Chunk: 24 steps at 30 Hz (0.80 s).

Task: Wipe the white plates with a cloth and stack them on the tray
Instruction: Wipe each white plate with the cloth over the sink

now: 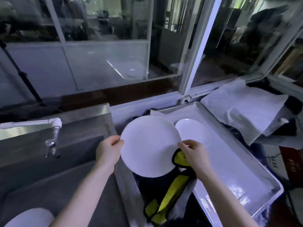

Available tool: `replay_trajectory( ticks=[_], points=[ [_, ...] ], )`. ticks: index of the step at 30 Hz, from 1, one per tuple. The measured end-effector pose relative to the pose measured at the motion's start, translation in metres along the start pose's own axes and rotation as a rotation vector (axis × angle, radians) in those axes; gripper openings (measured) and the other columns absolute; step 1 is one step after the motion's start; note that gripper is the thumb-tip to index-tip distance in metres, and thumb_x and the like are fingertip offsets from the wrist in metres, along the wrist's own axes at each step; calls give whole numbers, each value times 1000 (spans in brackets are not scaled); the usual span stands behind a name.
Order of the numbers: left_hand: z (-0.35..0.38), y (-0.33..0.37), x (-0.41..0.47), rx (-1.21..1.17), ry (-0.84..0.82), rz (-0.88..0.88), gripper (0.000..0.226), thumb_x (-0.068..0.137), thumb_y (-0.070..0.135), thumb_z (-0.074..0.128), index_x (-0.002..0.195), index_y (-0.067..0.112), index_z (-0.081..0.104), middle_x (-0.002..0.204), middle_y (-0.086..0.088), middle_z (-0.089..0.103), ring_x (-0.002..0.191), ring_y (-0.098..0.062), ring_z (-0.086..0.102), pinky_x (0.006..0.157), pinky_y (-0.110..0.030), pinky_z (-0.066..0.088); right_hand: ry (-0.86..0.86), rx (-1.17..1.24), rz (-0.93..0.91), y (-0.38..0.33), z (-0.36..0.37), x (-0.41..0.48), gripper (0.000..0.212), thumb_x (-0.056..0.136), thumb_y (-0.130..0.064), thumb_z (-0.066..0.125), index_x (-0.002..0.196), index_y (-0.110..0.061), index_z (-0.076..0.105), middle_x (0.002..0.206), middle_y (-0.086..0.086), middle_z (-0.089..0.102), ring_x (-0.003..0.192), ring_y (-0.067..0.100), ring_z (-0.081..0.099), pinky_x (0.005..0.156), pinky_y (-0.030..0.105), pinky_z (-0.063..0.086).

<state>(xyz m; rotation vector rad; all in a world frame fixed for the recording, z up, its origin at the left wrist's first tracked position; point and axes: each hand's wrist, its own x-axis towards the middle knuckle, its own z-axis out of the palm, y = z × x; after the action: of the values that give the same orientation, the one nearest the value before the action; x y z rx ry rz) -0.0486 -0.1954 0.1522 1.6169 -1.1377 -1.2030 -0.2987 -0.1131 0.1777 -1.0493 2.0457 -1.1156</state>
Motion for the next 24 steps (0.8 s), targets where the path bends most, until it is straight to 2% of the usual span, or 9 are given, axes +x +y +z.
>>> replay_trajectory(
  ticks=[2, 4, 5, 9, 11, 13, 18, 21, 24],
  points=[
    [41, 3, 5, -20, -29, -8, 19, 92, 8, 62, 102, 17, 76, 96, 0, 75, 94, -27, 68, 77, -37, 54, 20, -53, 21, 11, -30, 21, 9, 79, -23, 68, 72, -29, 68, 65, -8, 68, 64, 12, 62, 56, 25, 45],
    [84, 9, 9, -48, -68, -27, 21, 92, 4, 62, 91, 21, 75, 86, 4, 75, 81, -20, 68, 66, -28, 52, 30, -54, 58, 28, -58, 47, 6, 76, -20, 69, 74, -26, 71, 67, -8, 70, 63, 12, 64, 56, 25, 47],
    [104, 12, 12, -51, -86, -45, 22, 91, 4, 62, 92, 21, 76, 86, 1, 76, 78, -20, 68, 66, -28, 53, 44, -46, 81, 36, -70, 60, 6, 76, -19, 70, 74, -24, 72, 68, -7, 70, 64, 14, 64, 58, 26, 48],
    [178, 16, 27, -42, -142, -110, 21, 86, 2, 63, 97, 15, 76, 99, -14, 76, 80, -25, 66, 76, -42, 60, 135, -43, 144, 70, -103, 110, 9, 78, -15, 70, 73, -22, 73, 69, -8, 68, 73, 19, 63, 62, 25, 46],
    [209, 15, 37, 6, -161, -109, 19, 85, 4, 62, 93, 14, 76, 98, -15, 76, 84, -30, 69, 84, -51, 59, 170, -49, 190, 86, -110, 134, 8, 79, -13, 69, 75, -17, 74, 71, 0, 69, 80, 25, 64, 70, 29, 46],
    [238, 13, 49, 63, -173, -101, 17, 87, 7, 62, 94, 15, 75, 98, -11, 76, 93, -34, 71, 87, -52, 58, 185, -21, 247, 101, -114, 157, 9, 79, -11, 67, 75, -14, 74, 76, 8, 70, 87, 29, 64, 74, 31, 49],
    [288, 4, 79, 128, -220, -150, 17, 89, 3, 59, 94, 13, 70, 104, -13, 75, 87, -30, 68, 87, -50, 59, 251, 49, 356, 131, -110, 209, 9, 78, -14, 69, 70, -11, 71, 76, 11, 69, 91, 32, 64, 72, 34, 52],
    [305, -5, 92, 206, -216, -149, 25, 89, -6, 56, 96, 14, 70, 104, -14, 75, 87, -31, 68, 87, -49, 58, 250, 70, 394, 139, -103, 232, 24, 78, -15, 69, 59, -30, 65, 62, -10, 61, 80, 23, 63, 62, 26, 42],
    [314, -13, 99, 272, -171, -122, 34, 89, -4, 56, 85, 27, 70, 91, -1, 76, 84, -26, 67, 85, -43, 57, 235, 64, 418, 145, -95, 247, 30, 77, -12, 66, 54, -31, 63, 57, -15, 59, 71, 20, 60, 52, 21, 42]
  ],
)
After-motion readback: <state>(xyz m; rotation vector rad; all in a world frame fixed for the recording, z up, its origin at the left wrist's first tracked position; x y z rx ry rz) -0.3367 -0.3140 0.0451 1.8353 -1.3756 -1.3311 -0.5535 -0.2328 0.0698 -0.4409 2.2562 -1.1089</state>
